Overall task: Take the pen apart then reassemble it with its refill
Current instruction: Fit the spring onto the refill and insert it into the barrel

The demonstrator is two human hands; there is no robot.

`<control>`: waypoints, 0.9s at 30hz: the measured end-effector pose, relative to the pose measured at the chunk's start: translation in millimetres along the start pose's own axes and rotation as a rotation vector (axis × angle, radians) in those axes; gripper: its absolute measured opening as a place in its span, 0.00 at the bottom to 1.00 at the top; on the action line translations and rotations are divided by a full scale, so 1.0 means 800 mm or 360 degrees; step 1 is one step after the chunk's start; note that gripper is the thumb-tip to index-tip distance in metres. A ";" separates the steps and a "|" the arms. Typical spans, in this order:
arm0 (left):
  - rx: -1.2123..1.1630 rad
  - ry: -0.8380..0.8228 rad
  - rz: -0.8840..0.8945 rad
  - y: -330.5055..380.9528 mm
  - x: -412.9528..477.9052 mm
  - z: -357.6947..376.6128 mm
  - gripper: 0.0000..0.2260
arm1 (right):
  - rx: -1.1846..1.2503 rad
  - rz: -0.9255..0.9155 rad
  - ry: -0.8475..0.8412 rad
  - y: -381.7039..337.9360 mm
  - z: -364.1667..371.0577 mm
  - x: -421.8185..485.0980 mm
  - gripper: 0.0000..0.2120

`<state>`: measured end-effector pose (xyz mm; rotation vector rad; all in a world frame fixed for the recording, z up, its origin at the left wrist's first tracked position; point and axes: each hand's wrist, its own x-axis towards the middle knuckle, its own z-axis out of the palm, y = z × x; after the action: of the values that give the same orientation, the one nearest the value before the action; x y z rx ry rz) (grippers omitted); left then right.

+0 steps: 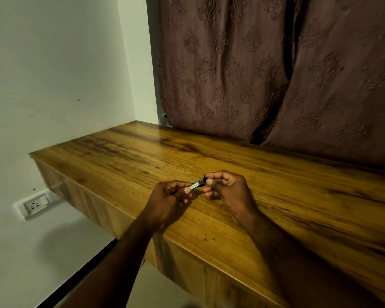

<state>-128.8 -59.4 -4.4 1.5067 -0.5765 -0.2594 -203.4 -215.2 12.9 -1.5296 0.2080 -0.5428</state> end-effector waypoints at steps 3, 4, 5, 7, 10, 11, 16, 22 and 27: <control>-0.0024 0.0018 -0.0009 0.000 0.001 0.001 0.07 | -0.0052 -0.0003 0.0001 0.001 0.000 0.001 0.07; -0.0042 0.0023 -0.0014 -0.001 0.001 0.001 0.07 | -0.0068 -0.0009 0.0002 0.001 0.000 0.000 0.07; -0.0066 0.0027 -0.0023 -0.001 0.001 0.000 0.07 | -0.0083 -0.0016 0.0004 0.002 -0.001 0.001 0.08; -0.0119 0.0032 -0.0038 -0.002 0.002 0.000 0.07 | -0.0122 -0.0020 0.0006 0.003 -0.002 0.001 0.08; -0.0130 0.0051 -0.0036 -0.004 0.003 0.000 0.05 | -0.0176 -0.0020 -0.0003 0.005 -0.003 0.003 0.08; -0.0119 0.0052 -0.0031 -0.005 0.004 -0.001 0.05 | -0.0183 -0.0024 -0.0006 0.005 -0.003 0.003 0.09; -0.0052 0.0075 0.0003 -0.006 0.004 -0.002 0.04 | -0.0161 -0.0052 -0.0034 0.004 0.000 0.002 0.11; -0.0028 0.0071 -0.0003 -0.006 0.004 -0.003 0.05 | -0.0150 -0.0097 -0.0002 0.004 0.001 0.001 0.09; -0.0099 0.0070 -0.0015 -0.003 0.002 -0.002 0.04 | -0.0275 -0.0171 0.0010 0.003 0.001 -0.002 0.08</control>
<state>-125.9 -58.9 -6.7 1.4519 -0.5219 -0.2484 -203.8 -214.2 10.6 -1.7141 0.1818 -0.6282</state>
